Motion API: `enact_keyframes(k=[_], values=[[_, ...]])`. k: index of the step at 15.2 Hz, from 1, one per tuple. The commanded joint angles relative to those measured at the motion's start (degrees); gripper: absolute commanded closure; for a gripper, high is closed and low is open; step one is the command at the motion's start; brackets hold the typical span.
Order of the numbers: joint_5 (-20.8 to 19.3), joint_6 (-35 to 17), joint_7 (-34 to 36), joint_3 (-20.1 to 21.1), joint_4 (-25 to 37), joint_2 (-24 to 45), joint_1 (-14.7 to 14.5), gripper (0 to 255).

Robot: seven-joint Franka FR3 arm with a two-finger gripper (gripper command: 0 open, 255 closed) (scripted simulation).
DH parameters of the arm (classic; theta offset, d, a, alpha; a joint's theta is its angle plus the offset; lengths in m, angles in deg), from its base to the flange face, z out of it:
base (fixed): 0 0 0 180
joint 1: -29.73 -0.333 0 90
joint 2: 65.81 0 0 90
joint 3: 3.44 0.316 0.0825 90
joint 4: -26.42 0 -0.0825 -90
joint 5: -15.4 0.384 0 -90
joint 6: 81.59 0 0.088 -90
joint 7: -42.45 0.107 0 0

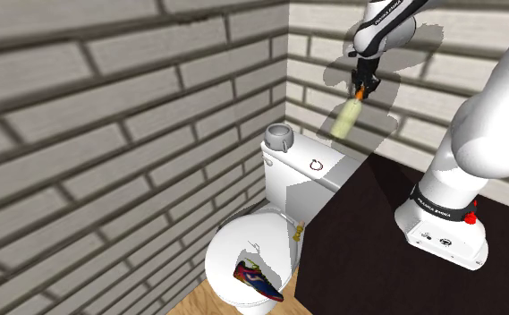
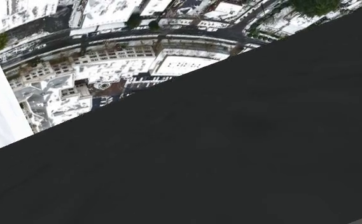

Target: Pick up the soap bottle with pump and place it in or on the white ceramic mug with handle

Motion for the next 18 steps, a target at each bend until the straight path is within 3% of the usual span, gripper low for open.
enact_keyframes(k=[1,9,18], values=[[2.84,1.08,0.42,1.02,2.78,2.54,-1.52,255],[13.71,7.22,0.89,5.60,17.29,14.50,-4.28,255],[22.38,17.67,2.74,10.99,39.71,29.37,-2.57,255]])
